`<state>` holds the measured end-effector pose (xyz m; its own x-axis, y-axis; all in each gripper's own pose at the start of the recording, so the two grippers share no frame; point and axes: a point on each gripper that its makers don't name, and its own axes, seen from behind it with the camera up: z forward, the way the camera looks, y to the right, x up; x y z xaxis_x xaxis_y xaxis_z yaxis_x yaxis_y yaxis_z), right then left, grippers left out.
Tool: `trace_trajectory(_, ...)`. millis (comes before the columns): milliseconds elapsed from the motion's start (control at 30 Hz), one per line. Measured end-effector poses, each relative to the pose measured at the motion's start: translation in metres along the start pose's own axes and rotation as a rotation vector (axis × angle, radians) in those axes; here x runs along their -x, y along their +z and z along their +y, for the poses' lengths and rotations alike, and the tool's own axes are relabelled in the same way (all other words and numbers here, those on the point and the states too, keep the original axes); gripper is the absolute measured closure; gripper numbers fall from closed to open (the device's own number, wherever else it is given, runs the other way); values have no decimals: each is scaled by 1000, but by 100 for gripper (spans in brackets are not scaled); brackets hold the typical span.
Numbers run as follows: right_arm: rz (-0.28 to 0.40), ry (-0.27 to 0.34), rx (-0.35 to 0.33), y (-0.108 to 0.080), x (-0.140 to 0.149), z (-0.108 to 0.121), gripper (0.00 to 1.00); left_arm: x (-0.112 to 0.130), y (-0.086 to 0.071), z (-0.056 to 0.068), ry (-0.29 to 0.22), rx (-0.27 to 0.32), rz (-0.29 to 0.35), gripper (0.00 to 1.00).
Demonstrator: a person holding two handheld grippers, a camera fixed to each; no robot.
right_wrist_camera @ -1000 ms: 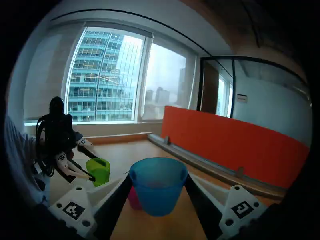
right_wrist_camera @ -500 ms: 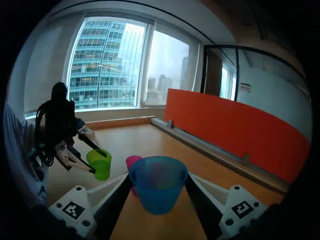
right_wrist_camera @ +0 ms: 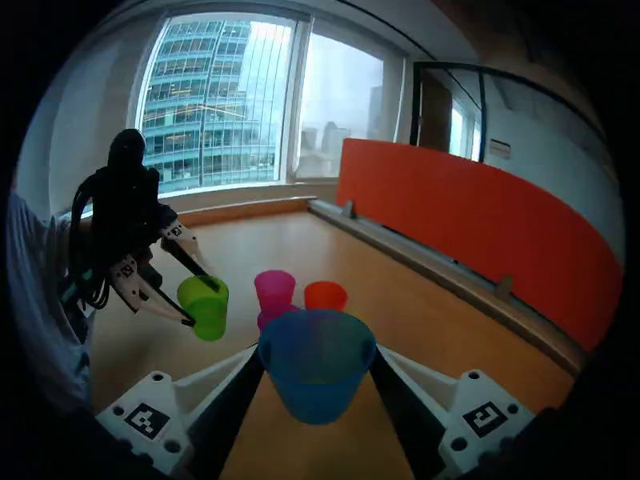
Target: Pour water
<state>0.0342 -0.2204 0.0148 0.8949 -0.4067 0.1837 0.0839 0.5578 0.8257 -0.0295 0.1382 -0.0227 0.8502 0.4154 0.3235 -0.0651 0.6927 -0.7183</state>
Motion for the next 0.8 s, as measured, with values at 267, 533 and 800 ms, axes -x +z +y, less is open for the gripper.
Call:
trace_trajectory(267,-45,6,-11,11,20,-2,8,13,9,1,2,18,-51,14)
trace_trajectory(533,-74,0,-17,17,34,-6,8,23,18,0,-8,32,-83,14)
trace_trajectory(800,-87,-13,-9,19,38,-6,8,33,24,1,-16,39,-98,14)
